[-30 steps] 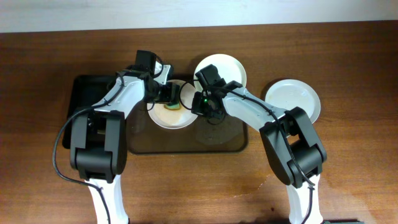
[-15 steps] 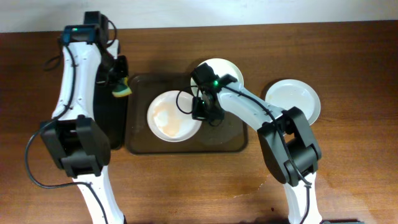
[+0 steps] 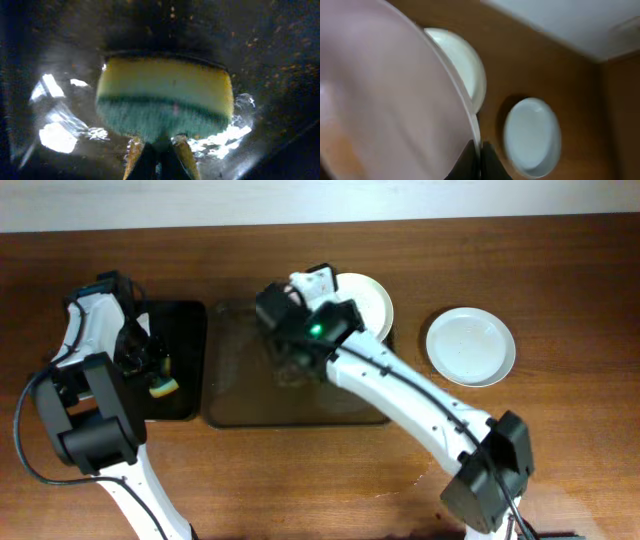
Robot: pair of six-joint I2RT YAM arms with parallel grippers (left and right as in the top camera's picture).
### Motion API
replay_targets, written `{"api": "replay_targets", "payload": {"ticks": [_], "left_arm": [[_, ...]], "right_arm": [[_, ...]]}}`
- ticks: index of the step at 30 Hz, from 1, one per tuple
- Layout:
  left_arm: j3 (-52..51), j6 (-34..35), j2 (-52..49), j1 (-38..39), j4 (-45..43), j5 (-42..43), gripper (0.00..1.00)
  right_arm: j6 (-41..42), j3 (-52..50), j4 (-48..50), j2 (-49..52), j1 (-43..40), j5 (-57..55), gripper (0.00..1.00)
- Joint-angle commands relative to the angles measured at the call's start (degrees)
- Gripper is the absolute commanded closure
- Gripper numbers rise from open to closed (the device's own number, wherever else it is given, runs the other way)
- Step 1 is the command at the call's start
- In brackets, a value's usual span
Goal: Clean dirty plates on tray and stack at the side
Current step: 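Carry the plate with right gripper and stack it on the side plate, then grip the last white plate rim with the right gripper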
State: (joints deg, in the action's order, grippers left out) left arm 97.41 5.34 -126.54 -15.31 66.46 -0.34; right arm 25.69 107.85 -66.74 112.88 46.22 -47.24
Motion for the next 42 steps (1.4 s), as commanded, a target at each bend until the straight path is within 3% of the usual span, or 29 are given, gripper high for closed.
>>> {"api": "replay_targets", "payload": {"ticks": [1, 5, 9, 13, 16, 19, 22, 24, 27, 32, 33, 35, 40, 42], "left_arm": [[-4.9, -1.0, 0.0, 0.3, -4.1, 0.6, 0.99], [-5.6, -1.0, 0.0, 0.3, -4.6, 0.6, 0.99], [-5.6, -1.0, 0.0, 0.3, -4.8, 0.5, 0.99], [-5.6, -1.0, 0.0, 0.3, -5.2, 0.5, 0.99], [-5.6, -1.0, 0.0, 0.3, -5.2, 0.5, 1.0], [-5.6, -1.0, 0.0, 0.3, -5.2, 0.6, 1.0], [-5.6, -1.0, 0.0, 0.3, -5.2, 0.6, 0.99], [-5.6, -1.0, 0.0, 0.3, -5.2, 0.5, 0.99], [-5.6, -1.0, 0.0, 0.3, -5.6, 0.5, 0.99], [-5.6, -1.0, 0.0, 0.3, -5.8, 0.5, 1.0], [-5.6, -1.0, 0.0, 0.3, -5.8, 0.6, 1.0], [-5.6, -1.0, 0.0, 0.3, -5.8, 0.6, 0.99], [-5.6, -1.0, 0.0, 0.3, -5.8, 0.6, 0.99], [-5.6, -1.0, 0.0, 0.3, -5.8, 0.6, 1.0]], "right_arm": [[0.0, 1.2, -0.1, -1.6, 4.5, -21.2, 0.96], [0.0, 1.2, -0.2, -1.6, 8.6, -33.7, 0.96], [0.0, 1.2, -0.6, -3.2, 8.9, -36.6, 0.96], [0.3, 1.2, -0.6, -7.7, 8.9, -34.4, 0.96], [1.2, 1.2, -0.7, -12.5, 5.3, -21.4, 0.96], [1.5, 1.2, -1.9, -20.2, -12.5, 6.3, 0.96], [0.0, -0.5, -6.0, -18.6, -43.5, 32.8, 0.96], [-0.2, -5.8, -5.7, -12.2, -53.7, 35.5, 0.96], [-0.5, -10.0, -3.1, -6.1, -58.1, 36.2, 0.96], [-1.5, -15.1, 4.4, 1.2, -58.1, 37.8, 0.95], [-1.5, -15.4, 4.4, 2.3, -57.7, 38.6, 0.75], [-1.5, -15.3, 3.7, 2.6, -56.4, 39.9, 0.49], [-5.9, -3.8, 4.5, 0.9, -48.2, 54.8, 0.48], [-0.9, -3.9, 10.5, 1.4, -41.4, 55.1, 0.49]]}}
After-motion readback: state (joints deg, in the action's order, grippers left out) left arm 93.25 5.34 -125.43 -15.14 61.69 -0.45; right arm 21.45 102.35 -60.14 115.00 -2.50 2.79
